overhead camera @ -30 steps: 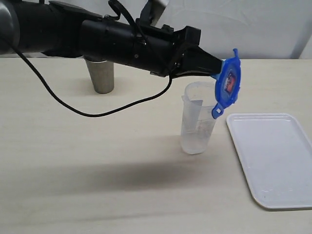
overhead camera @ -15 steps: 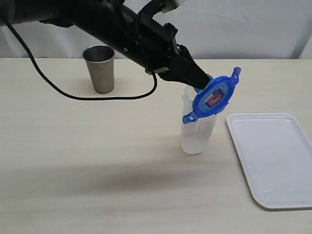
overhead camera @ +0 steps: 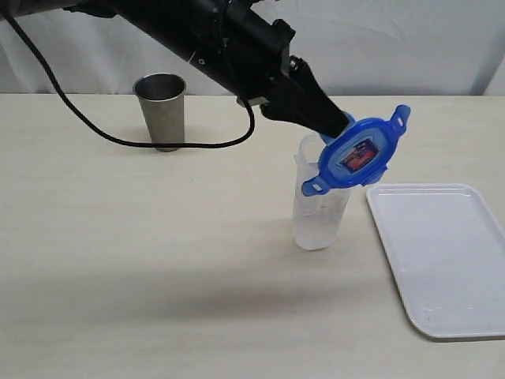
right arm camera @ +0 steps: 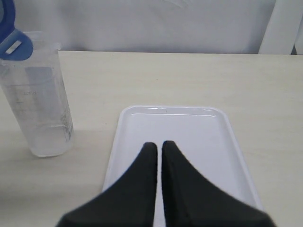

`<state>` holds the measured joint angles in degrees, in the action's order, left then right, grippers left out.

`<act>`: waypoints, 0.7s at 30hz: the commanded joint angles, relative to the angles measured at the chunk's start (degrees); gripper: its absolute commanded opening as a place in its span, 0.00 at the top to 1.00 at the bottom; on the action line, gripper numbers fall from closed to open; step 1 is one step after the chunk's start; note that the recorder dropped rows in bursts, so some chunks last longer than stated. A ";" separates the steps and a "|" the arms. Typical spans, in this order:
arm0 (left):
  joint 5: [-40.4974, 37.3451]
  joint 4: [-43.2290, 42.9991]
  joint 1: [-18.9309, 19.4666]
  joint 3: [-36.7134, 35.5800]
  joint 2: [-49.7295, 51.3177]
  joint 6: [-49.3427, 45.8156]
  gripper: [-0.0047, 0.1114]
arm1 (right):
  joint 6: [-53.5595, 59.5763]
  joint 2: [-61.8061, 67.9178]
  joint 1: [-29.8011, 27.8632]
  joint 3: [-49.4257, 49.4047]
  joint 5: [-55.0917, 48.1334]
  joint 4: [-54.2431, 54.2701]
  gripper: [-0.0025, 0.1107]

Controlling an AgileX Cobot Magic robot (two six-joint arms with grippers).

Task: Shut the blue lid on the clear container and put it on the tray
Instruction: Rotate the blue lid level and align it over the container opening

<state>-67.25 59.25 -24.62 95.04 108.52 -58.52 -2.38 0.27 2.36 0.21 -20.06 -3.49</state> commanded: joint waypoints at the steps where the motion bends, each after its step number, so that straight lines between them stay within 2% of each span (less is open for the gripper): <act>1: 5.01 11.67 -0.31 0.56 -0.06 2.18 0.96 | -0.03 -0.27 -0.19 -0.21 0.31 0.08 0.94; 4: 10.13 15.12 -0.82 0.30 -0.06 8.61 0.96 | -0.03 -0.27 -0.19 -0.21 0.31 0.08 0.94; 9: 12.77 9.04 -1.40 0.30 1.06 15.36 0.96 | -0.03 -0.27 -0.19 -0.21 0.31 0.08 0.94; 21: 11.72 11.52 -1.40 0.30 5.78 13.82 0.96 | -0.03 -0.27 -0.19 -0.21 0.31 0.08 0.94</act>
<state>-55.00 69.19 -25.54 95.04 114.58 -44.14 -2.38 0.27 2.36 0.21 -20.06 -3.49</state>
